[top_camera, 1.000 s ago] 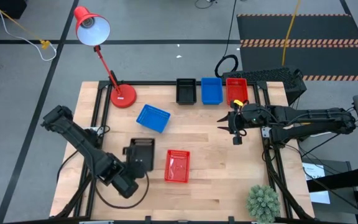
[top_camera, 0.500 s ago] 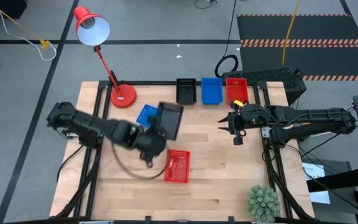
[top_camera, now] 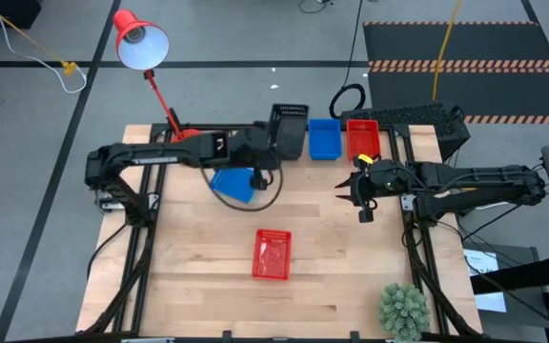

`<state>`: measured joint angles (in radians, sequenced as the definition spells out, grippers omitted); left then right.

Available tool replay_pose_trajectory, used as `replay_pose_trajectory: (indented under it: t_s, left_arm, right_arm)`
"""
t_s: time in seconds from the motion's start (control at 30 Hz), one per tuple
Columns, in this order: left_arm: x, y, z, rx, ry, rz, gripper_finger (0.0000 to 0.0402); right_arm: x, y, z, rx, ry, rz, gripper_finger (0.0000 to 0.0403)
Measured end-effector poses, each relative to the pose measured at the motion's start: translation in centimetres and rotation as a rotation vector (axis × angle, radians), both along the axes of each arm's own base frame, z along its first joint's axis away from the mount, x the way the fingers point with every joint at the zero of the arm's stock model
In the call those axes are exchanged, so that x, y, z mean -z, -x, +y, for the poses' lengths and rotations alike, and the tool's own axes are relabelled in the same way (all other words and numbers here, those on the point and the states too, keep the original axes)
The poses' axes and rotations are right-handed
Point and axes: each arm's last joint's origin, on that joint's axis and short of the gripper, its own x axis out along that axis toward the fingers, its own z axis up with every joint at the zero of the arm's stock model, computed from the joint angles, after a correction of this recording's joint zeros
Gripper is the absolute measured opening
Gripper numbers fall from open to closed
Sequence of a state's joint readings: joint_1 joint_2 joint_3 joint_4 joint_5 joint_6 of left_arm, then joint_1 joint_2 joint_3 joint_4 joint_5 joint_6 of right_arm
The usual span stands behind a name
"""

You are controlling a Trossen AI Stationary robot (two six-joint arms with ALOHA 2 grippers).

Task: Stack baskets by color
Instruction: Stack the bottom black basket on top of the top black basket

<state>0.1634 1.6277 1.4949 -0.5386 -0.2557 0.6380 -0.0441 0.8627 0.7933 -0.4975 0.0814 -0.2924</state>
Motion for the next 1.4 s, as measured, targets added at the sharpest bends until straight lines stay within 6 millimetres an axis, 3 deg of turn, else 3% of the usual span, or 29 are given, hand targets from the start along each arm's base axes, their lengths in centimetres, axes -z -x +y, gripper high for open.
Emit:
replay_pose_trajectory:
  t_s: [0.33,0.63,1.07,1.4]
  left_arm:
    - [6.4,-3.2,5.0,-0.097,0.053,0.114,0.0006]
    - [10.8,-4.3,7.1,-0.141,0.114,0.201,0.0006]
    - [11.7,-4.0,9.0,-0.151,0.177,0.190,0.0015]
    - [13.0,-4.6,9.3,-0.190,0.205,0.181,0.0024]
  right_arm:
    - [0.1,0.1,0.0,-0.002,0.003,0.017,0.0109]
    - [0.3,0.2,0.0,-0.004,0.005,0.038,0.0109]
    - [0.3,0.2,0.0,-0.004,0.005,0.039,0.0109]
    - [0.3,0.2,0.0,-0.004,0.005,0.039,0.0109]
